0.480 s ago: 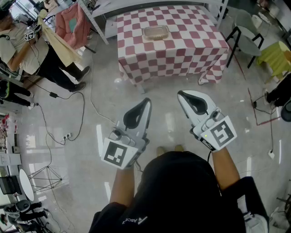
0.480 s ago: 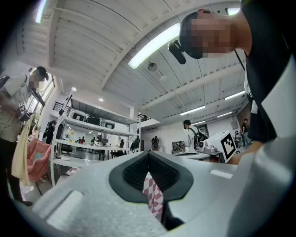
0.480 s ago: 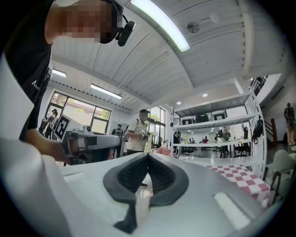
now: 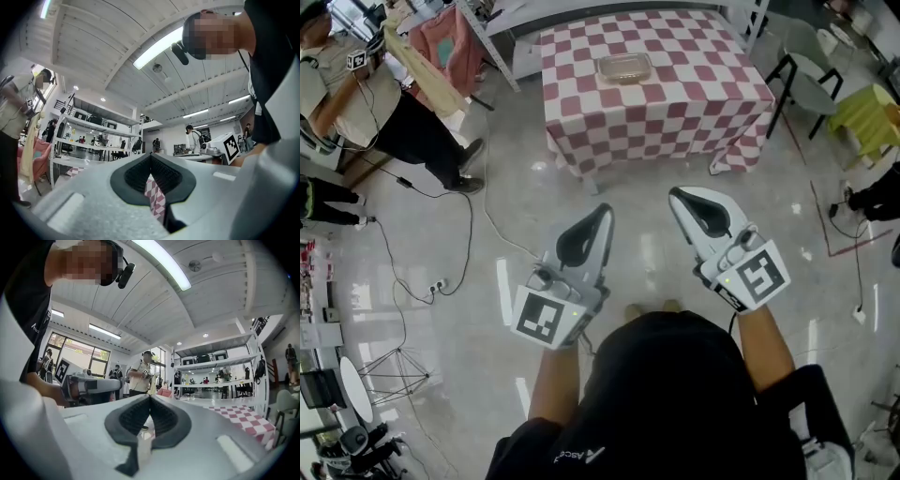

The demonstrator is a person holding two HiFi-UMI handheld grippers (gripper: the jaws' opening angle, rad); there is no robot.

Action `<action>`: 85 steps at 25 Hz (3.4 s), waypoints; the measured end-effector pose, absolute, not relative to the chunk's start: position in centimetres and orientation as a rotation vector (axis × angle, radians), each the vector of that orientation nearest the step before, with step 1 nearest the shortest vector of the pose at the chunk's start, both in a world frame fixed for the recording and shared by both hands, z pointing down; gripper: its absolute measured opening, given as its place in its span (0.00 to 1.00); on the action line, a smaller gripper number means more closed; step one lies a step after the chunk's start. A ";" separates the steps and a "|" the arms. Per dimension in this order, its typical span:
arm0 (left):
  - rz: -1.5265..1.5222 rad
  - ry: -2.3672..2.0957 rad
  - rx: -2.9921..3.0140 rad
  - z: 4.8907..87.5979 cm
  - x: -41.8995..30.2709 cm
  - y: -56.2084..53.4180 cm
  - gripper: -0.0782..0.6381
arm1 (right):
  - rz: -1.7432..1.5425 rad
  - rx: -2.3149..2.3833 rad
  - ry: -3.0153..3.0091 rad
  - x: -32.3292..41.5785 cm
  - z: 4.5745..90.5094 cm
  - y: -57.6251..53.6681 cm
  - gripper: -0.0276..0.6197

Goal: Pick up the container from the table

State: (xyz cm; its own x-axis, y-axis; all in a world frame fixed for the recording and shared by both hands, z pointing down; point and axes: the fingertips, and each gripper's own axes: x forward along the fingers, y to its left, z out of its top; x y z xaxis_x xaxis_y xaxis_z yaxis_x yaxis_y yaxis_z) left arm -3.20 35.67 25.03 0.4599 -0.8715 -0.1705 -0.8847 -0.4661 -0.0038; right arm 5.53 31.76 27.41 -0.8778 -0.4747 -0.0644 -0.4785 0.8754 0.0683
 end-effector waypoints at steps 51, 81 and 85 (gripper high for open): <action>-0.591 1.314 -2.775 40.0 -11.3 -22.4 0.48 | 0.033 -0.778 3.119 -3.1 34.9 -22.4 0.05; -1.683 0.409 -2.753 56.1 -12.4 -29.2 0.95 | -0.060 -1.110 3.092 -2.9 38.2 -28.6 0.05; -1.723 0.380 -2.752 56.5 -12.4 -29.3 0.95 | -0.090 -1.108 3.097 -3.0 38.9 -28.8 0.05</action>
